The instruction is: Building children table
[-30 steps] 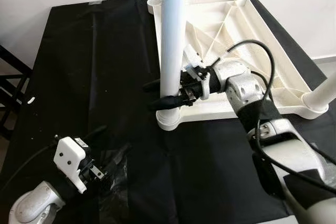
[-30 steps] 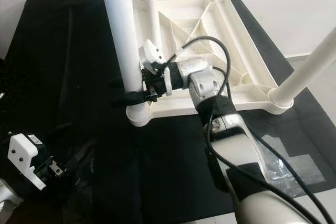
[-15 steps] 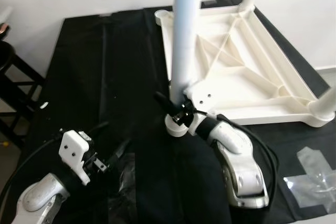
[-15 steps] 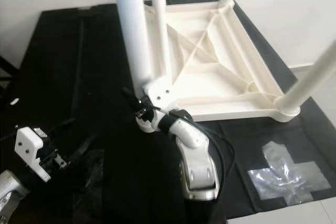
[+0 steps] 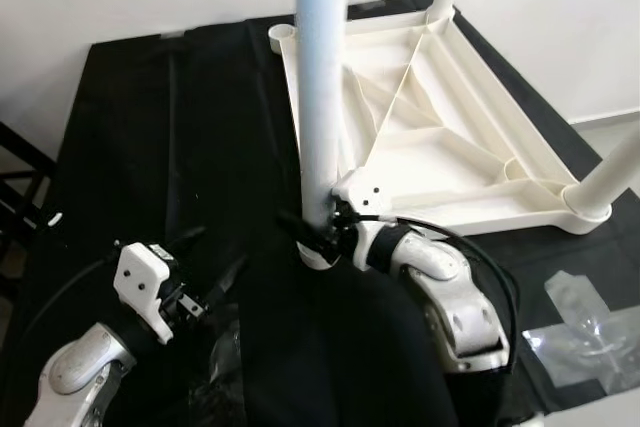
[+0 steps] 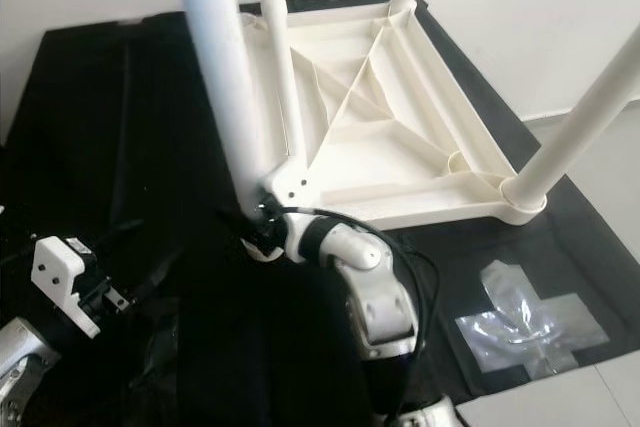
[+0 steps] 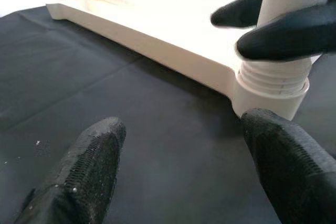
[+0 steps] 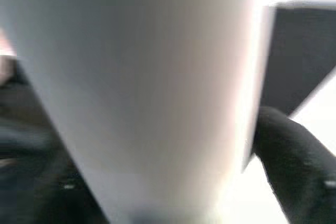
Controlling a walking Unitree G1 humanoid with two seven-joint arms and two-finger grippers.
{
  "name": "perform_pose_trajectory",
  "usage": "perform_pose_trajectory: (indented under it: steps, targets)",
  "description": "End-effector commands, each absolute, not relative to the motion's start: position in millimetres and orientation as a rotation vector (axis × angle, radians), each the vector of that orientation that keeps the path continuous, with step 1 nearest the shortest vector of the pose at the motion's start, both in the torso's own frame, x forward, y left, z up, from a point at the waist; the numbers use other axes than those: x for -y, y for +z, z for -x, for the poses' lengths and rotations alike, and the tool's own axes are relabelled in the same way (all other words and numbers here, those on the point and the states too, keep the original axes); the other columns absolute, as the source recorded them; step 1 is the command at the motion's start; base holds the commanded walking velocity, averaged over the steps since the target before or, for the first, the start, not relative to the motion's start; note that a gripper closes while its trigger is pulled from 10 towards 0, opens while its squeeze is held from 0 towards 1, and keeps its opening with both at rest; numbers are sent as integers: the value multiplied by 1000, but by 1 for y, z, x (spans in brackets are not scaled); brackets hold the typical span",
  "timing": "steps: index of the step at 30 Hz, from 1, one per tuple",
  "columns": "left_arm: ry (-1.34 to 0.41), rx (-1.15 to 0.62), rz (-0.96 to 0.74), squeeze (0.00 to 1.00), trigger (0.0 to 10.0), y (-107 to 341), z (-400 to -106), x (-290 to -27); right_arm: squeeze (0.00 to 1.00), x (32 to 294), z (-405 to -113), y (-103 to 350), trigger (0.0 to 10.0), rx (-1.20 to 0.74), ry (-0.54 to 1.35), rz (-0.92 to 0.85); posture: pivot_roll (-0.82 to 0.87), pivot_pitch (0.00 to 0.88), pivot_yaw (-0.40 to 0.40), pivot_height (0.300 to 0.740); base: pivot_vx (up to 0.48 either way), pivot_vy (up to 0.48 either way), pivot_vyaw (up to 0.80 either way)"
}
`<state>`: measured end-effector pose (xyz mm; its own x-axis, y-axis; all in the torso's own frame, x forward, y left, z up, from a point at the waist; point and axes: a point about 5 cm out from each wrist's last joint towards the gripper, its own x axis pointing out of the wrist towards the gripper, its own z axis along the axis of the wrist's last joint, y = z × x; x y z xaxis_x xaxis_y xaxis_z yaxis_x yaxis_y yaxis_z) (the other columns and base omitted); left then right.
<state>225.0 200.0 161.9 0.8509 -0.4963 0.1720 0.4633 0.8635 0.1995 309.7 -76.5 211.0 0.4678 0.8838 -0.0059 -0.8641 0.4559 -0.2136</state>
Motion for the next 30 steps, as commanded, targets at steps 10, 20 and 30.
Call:
perform_pose_trajectory:
  steps: [10, 20, 30]
  targets:
    - [-507, 182, -168, 0, 10000, 155, -211, -199, 0, 99, -338, 259, 10000, 46, 1693, 408, -8, 241, -4, 740, 0, 0, 0]
    - [-512, 164, -170, 0, 10000, 157, -200, -200, 0, 97, -357, 274, 0, 19, 1705, 379, 39, 288, -9, 740, 0, 0, 0]
    - [-513, 154, -168, 0, 10000, 158, -198, -198, 0, 97, -361, 276, 0, 2, 1724, 437, 23, 299, -12, 740, 0, 0, 0]
